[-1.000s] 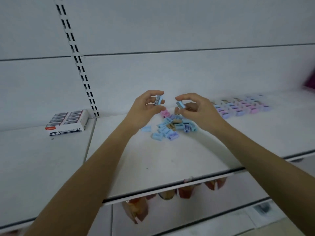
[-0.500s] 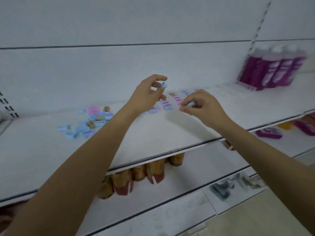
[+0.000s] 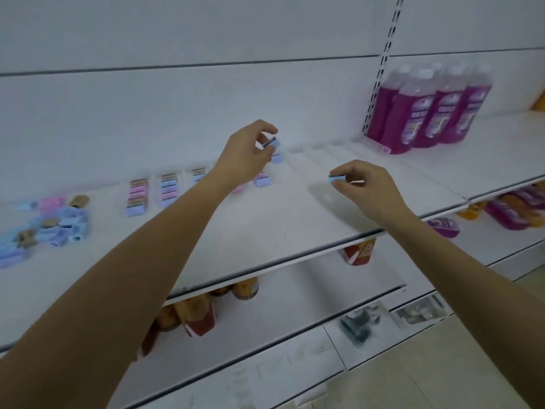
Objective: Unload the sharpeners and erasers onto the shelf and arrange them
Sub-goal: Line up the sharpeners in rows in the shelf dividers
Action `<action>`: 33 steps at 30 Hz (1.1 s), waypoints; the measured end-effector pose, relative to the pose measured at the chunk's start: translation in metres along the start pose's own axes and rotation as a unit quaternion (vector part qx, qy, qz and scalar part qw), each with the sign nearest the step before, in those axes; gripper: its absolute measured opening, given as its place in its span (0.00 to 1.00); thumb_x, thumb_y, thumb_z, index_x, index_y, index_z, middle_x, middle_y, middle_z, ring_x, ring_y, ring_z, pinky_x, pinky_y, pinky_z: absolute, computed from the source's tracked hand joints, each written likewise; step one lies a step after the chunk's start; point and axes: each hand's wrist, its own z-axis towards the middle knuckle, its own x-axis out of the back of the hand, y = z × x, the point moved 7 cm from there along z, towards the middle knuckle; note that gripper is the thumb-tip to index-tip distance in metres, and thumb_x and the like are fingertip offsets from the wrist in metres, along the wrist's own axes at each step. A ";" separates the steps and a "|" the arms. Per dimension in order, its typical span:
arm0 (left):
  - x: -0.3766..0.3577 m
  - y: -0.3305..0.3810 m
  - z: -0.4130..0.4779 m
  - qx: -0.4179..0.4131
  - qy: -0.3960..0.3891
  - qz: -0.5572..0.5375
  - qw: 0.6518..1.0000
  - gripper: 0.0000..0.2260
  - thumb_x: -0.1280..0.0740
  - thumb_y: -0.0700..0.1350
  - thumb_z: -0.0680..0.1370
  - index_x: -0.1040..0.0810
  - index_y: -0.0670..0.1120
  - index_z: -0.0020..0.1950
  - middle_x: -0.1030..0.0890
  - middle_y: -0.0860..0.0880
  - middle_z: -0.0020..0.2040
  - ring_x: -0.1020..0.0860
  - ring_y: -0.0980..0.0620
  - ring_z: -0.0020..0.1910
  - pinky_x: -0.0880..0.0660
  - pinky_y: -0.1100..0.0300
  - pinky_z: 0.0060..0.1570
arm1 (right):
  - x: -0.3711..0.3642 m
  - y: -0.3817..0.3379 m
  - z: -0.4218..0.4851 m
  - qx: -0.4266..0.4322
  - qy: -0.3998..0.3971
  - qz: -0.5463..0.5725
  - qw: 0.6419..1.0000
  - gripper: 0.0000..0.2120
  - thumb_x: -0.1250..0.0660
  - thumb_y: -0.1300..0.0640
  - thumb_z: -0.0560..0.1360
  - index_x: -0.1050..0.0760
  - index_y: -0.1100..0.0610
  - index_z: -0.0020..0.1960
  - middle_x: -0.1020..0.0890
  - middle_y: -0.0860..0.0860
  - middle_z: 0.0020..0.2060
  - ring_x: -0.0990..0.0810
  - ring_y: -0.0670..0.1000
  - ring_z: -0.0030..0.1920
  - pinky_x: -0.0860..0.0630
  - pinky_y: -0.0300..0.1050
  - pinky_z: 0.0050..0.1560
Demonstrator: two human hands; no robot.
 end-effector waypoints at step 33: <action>-0.112 -0.021 0.103 0.074 -0.057 0.390 0.916 0.07 0.38 0.43 0.76 0.24 0.46 0.54 0.23 0.49 0.56 0.28 0.48 0.57 0.33 0.56 0.51 | -0.052 0.078 0.193 0.221 -0.257 -0.254 0.906 0.06 0.33 0.59 0.71 0.23 0.56 0.48 0.20 0.53 0.49 0.26 0.54 0.53 0.32 0.45 0.49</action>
